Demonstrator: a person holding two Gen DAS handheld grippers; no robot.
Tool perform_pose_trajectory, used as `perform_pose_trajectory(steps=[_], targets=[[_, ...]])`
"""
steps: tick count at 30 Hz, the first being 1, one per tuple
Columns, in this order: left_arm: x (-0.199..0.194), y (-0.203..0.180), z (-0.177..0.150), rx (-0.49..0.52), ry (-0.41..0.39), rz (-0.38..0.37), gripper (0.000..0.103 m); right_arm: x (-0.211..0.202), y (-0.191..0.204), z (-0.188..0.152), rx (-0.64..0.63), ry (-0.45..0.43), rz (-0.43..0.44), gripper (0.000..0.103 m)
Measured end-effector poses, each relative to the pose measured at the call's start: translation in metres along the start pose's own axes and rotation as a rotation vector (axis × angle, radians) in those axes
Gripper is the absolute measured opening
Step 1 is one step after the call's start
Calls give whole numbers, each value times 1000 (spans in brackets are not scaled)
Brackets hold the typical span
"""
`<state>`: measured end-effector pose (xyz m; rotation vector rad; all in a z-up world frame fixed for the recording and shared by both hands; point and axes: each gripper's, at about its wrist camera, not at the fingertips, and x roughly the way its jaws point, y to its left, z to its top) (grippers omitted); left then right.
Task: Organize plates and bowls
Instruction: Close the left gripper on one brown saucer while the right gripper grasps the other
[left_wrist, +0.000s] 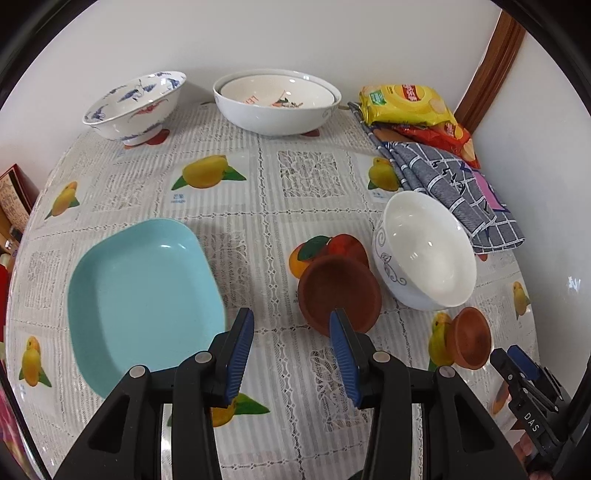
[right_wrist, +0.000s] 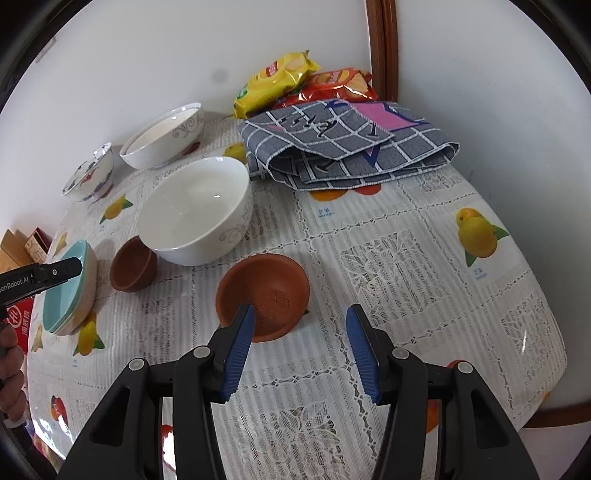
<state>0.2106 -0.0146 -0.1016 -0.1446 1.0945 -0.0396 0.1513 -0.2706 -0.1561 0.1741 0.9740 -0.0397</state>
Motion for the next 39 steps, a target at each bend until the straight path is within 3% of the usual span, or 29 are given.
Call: perform_pose_trajectory(steps=[20,35,39], targets=[[63,-14,11,23,106,-15,41,47,-1,3,7,33,-19,42],[72,-15,15,49,92,8,38,52,3,4,-7,24,-35,39],[72,-11,15,44,84,15,27,52,6,4,-12,20,-5,21]])
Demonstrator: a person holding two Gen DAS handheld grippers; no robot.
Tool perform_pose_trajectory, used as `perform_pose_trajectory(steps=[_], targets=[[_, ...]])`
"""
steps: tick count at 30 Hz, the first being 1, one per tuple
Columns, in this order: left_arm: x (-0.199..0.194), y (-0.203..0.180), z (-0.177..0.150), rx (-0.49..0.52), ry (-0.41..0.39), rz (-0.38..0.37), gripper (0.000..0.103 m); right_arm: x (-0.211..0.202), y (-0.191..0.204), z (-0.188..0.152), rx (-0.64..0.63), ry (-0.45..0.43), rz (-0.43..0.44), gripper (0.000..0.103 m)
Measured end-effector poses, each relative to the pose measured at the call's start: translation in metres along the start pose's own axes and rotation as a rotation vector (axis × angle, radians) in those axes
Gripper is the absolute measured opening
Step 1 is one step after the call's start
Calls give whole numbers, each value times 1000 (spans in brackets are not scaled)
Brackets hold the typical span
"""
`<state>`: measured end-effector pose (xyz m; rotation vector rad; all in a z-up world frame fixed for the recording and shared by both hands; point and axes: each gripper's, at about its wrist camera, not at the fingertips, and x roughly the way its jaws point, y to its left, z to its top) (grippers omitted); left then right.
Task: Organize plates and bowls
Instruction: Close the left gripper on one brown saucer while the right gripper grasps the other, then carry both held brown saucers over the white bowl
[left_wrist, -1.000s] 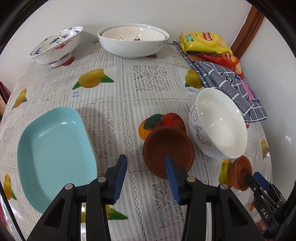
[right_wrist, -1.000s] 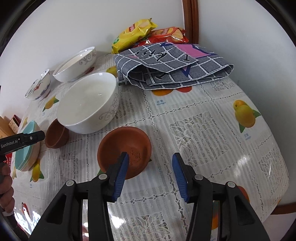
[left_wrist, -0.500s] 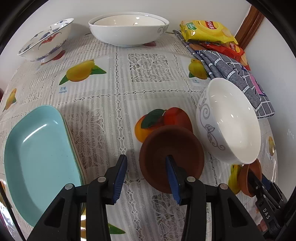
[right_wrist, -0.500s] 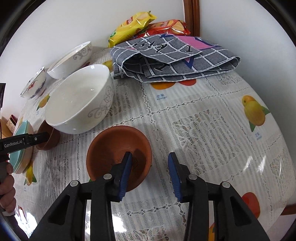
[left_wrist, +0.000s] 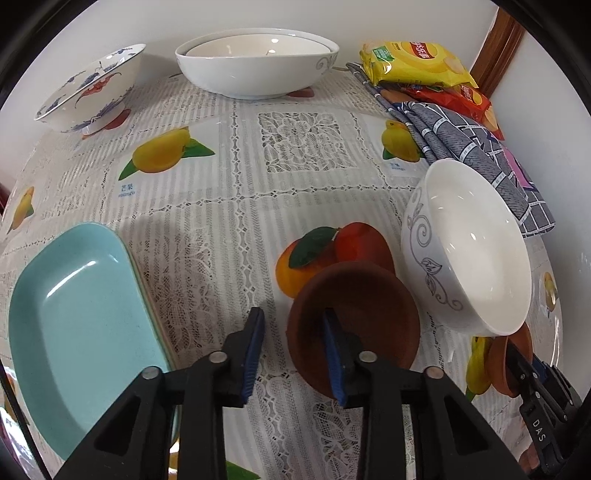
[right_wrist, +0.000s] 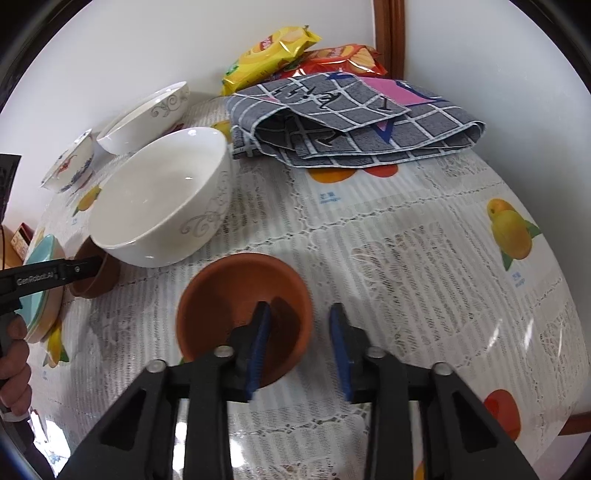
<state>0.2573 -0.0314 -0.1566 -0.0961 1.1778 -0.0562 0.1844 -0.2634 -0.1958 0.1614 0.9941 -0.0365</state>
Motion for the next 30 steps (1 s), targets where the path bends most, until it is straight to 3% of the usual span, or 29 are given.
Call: perform_pose_trajectory(steps=[7,30], targets=[[-4,1,-1,-2,0,-40,10,-1,3,2,17,-9,-24,12],[-66,5,-15,5,-107,-59,8,-62,22,-3,43,-107,-27,9]])
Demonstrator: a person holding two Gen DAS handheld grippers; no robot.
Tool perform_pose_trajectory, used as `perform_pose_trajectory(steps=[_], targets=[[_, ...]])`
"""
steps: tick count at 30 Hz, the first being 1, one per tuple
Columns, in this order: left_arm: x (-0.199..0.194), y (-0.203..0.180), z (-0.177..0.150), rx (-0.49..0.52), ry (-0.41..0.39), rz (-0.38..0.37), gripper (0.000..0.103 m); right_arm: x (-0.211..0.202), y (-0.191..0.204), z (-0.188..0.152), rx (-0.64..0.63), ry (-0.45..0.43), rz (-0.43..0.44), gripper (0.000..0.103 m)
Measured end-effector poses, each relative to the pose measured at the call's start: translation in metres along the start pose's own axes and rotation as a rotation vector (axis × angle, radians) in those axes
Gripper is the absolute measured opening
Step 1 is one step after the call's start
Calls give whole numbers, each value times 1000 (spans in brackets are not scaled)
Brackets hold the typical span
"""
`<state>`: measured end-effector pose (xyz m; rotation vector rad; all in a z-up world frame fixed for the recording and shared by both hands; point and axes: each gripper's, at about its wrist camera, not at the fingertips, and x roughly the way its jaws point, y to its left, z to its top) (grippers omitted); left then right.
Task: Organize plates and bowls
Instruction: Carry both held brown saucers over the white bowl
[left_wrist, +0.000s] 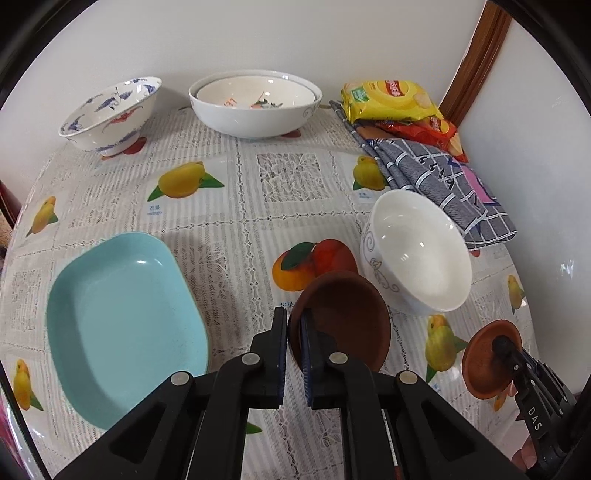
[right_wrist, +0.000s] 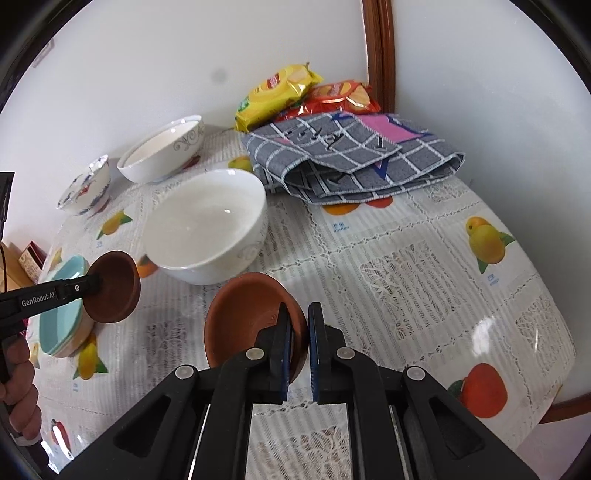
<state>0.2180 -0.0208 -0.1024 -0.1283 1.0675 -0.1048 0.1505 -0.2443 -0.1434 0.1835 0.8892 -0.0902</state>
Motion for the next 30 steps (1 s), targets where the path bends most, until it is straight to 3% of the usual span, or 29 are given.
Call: perform_pose_trajectory(steps=[16,30], targets=[[-58,8,5,-10,-89,-15,8,-72,23,25,9,-146,35,9],[-82,21,11,-24,-131,6,8,-84,44,38,3,-175,62,9]])
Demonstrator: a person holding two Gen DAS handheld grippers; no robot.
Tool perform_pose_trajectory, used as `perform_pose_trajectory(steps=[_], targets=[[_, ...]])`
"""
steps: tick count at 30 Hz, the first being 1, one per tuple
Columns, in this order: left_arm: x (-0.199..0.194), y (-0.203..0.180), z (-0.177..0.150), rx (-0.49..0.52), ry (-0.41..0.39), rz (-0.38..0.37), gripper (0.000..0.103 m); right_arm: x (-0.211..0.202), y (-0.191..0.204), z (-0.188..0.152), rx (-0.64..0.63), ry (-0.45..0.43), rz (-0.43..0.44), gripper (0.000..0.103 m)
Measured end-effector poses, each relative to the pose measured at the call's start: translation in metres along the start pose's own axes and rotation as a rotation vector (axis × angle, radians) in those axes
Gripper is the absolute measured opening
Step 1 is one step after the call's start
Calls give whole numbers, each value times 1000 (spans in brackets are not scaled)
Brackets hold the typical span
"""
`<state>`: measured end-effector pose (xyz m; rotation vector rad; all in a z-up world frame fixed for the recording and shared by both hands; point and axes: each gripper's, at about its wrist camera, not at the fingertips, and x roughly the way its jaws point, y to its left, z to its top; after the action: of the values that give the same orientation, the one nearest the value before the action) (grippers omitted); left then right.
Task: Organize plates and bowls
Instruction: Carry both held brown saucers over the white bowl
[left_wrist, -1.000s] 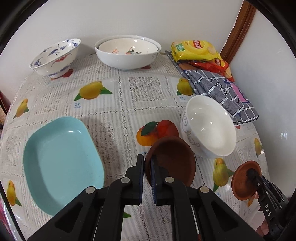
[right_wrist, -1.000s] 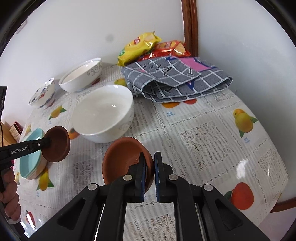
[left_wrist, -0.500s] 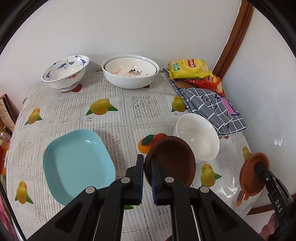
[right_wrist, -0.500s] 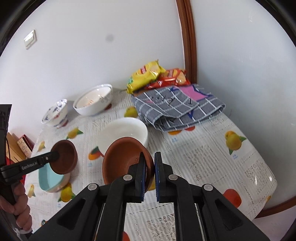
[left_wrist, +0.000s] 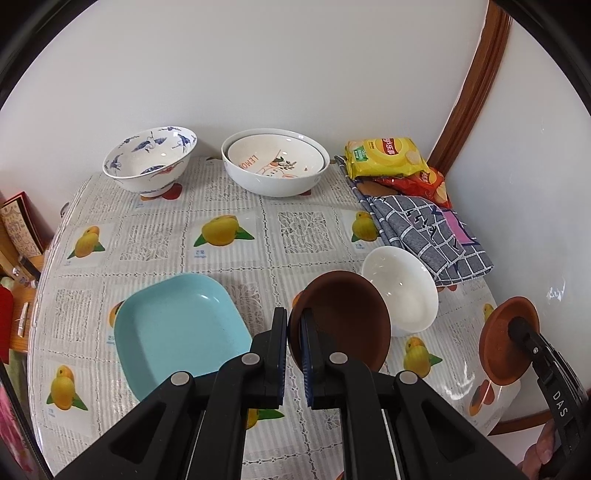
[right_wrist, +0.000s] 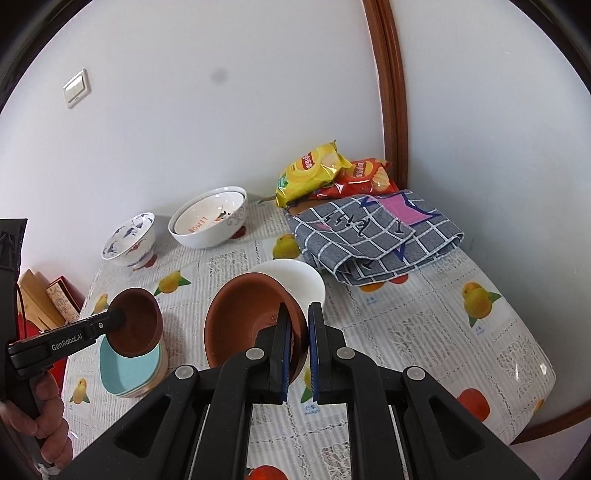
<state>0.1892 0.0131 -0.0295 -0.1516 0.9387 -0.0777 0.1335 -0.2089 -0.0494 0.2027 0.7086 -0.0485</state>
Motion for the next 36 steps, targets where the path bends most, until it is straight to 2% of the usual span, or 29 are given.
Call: perform_pose_trajectory(steps=[12,36], targets=[[3,7,9,-9,-11,-7,8,20,5,9,-7,19,-9,9],[56,8,38,5,13,8,8,130,15,20,-72,136,-34,9]])
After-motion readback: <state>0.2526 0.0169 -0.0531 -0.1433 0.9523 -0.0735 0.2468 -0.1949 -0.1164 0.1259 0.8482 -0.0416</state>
